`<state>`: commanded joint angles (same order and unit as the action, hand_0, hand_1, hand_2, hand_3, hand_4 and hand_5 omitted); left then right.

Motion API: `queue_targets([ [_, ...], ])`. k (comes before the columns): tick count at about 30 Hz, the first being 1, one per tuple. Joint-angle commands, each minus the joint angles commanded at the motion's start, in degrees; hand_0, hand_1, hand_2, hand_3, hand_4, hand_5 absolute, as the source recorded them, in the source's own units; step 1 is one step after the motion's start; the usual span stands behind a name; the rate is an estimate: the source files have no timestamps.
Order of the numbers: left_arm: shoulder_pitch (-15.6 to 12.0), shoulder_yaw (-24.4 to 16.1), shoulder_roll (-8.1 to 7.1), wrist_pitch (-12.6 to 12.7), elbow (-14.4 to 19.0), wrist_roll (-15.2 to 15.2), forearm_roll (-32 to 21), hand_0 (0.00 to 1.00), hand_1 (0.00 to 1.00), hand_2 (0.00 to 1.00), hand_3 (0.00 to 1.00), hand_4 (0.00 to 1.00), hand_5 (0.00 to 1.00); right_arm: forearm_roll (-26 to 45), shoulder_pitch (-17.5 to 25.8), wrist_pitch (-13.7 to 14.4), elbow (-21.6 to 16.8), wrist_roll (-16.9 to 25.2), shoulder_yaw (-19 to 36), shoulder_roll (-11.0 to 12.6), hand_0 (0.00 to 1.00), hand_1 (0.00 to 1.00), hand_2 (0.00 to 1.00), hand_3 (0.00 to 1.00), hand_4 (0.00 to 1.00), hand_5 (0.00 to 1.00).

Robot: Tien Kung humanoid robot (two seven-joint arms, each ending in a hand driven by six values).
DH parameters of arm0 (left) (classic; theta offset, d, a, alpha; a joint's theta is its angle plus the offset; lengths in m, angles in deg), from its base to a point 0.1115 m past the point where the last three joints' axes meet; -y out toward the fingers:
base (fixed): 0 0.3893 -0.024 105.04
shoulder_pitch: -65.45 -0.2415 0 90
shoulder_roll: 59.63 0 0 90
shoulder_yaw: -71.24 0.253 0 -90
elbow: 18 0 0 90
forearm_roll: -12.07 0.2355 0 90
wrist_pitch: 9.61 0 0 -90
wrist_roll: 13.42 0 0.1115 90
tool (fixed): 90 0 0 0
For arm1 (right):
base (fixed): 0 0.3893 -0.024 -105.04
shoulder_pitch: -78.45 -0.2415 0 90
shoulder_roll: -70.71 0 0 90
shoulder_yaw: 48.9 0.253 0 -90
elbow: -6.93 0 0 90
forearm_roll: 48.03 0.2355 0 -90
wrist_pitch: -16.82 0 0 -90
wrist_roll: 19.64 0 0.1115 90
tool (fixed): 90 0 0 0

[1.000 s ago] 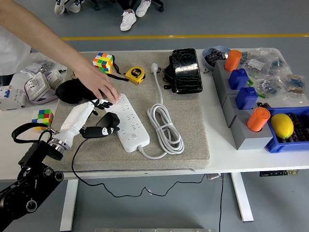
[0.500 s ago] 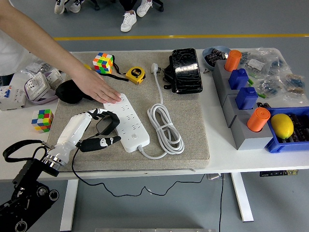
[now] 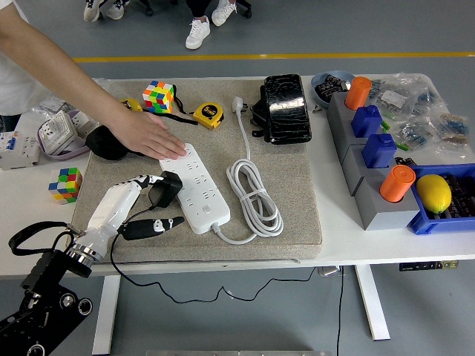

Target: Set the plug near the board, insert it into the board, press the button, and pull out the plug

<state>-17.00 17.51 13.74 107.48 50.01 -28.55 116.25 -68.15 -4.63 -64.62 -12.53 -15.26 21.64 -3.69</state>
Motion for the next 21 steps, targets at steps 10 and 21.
queue_targets([
  [10, 1.0, 0.8, 0.48, -0.5, 1.0, 0.1, -0.1, 0.673, 0.744, 0.755, 0.733, 0.987, 0.584, -0.1, 0.2, 0.2, 0.0, 0.3, 0.4, -0.1, 0.547, 0.625, 0.571, 0.514, 0.867, 0.399],
  [21, 3.2, 2.4, 1.17, -1.5, 0.5, 1.7, 0.4, 0.672, 0.730, 0.747, 0.732, 0.987, 0.588, -0.2, 0.1, 0.3, -0.1, 0.5, 0.7, -0.1, 0.548, 0.625, 0.569, 0.513, 0.865, 0.398],
])
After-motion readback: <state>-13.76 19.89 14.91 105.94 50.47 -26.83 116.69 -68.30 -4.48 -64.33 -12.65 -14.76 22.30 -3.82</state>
